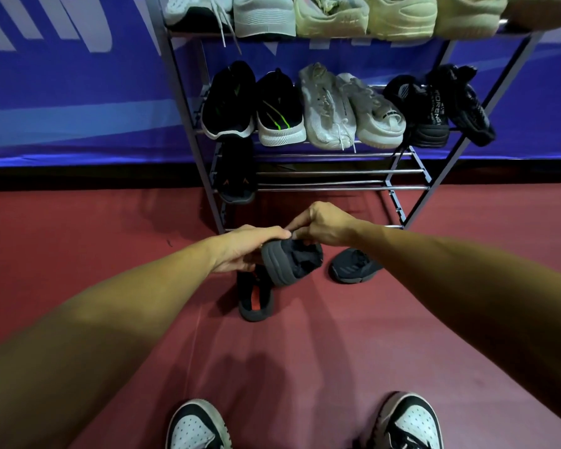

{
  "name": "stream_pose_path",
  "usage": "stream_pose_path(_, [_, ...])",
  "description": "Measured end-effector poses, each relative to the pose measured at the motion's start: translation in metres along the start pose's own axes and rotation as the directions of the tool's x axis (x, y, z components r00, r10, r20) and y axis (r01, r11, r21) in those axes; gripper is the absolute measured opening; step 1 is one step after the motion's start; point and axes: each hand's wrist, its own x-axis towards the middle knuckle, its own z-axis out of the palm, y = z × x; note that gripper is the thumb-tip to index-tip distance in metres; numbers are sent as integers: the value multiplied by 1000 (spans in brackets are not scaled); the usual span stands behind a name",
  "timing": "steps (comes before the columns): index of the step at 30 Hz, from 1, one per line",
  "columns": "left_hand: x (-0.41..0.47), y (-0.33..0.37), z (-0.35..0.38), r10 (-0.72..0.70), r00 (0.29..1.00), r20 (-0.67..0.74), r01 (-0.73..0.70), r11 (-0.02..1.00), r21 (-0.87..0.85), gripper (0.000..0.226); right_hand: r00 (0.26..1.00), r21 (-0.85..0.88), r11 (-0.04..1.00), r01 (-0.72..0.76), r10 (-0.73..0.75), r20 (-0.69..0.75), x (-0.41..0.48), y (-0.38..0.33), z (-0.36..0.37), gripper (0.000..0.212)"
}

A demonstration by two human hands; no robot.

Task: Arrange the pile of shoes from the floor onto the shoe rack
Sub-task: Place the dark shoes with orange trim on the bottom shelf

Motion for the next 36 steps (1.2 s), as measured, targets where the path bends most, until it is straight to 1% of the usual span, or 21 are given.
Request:
stream_pose_path(2, [2, 1, 2, -10, 1000, -5, 10, 1000, 15, 55, 1000, 42, 999, 9, -9, 4, 2, 1, 1, 19])
stream_pose_path(4, [2, 2, 3, 0, 1000, -29, 0, 1000, 11, 41, 1000, 56, 998, -26, 26, 1, 7, 2, 2, 25])
stream_pose_path(6, [3, 1, 2, 17, 997, -70, -16, 1000, 10, 32, 995, -22, 995, -99, 99, -19, 9, 1, 2, 45])
stream_pose_path(8, [3, -1, -1, 20, 993, -113, -16, 999, 41, 27, 983, -21, 983, -183, 182, -29, 8, -2, 2, 60])
stream_pose_path(9, [2, -1, -3, 21, 991, -132, -13, 998, 61, 26, 975, -27, 975, -220, 218, -52, 8, -2, 2, 60])
stream_pose_path(11, [0, -2, -8, 19, 989, -144, -10, 998, 65, 25, 948, -118, 944, -307, 293, -124, 8, -1, 2, 44])
stream_pose_path(12, [-1, -2, -10, 16, 989, -150, -9, 999, 50, 18, 931, -122, 926, -356, 341, -127, 7, 0, 2, 39])
stream_pose_path(13, [-2, -2, -12, 10, 988, -156, -4, 999, 34, 9, 913, -75, 911, -405, 398, -91, 5, 1, 2, 41])
stream_pose_path(15, [-5, -3, -15, -7, 987, -158, 8, 1000, 2, 2, 862, 47, 862, -504, 500, 86, -3, 0, 2, 51])
stream_pose_path(16, [-7, -4, -16, -15, 988, -155, 11, 1000, -23, 0, 840, 66, 845, -530, 513, 178, -7, -1, 1, 58])
stream_pose_path(17, [-8, -4, -17, -23, 987, -158, 15, 999, -49, 2, 831, 80, 843, -532, 502, 242, -11, -1, 0, 65])
stream_pose_path(18, [-9, -4, -17, -28, 986, -164, 15, 997, -75, 3, 840, 117, 848, -516, 475, 262, -12, -1, 0, 68])
stream_pose_path(19, [-9, -3, -15, -32, 985, -171, 15, 995, -100, 9, 864, 178, 855, -487, 442, 243, -13, 0, 0, 67])
stream_pose_path(21, [-6, -1, -13, -46, 981, -187, 16, 987, -157, 26, 897, 303, 846, -439, 392, 204, -15, -3, -1, 56])
stream_pose_path(22, [-4, 1, -13, -50, 981, -185, 14, 982, -189, 29, 907, 354, 836, -420, 371, 200, -14, -2, -2, 48])
stream_pose_path(24, [-1, 4, -12, -32, 987, -159, -8, 970, -241, 20, 924, 434, 815, -383, 333, 190, -13, -1, -1, 33])
stream_pose_path(27, [4, 7, -9, -18, 991, -135, -18, 967, -256, 12, 946, 541, 780, -316, 303, 115, -10, 1, -2, 29])
stream_pose_path(30, [8, 9, -3, -24, 995, -97, 1, 972, -235, 22, 962, 612, 758, -228, 273, 19, -6, 2, -5, 25])
stream_pose_path(31, [10, 11, -1, -11, 996, -90, -11, 968, -250, 28, 963, 623, 756, -199, 269, -20, -5, 2, -6, 22])
stream_pose_path(33, [19, 15, 1, 33, 992, -123, -69, 952, -300, 35, 954, 636, 752, -174, 288, -79, -3, 1, -7, 21])
stream_pose_path(36, [38, 24, 0, 82, 974, -212, -155, 923, -353, 46, 924, 718, 674, -172, 363, -120, 5, 2, -7, 32])
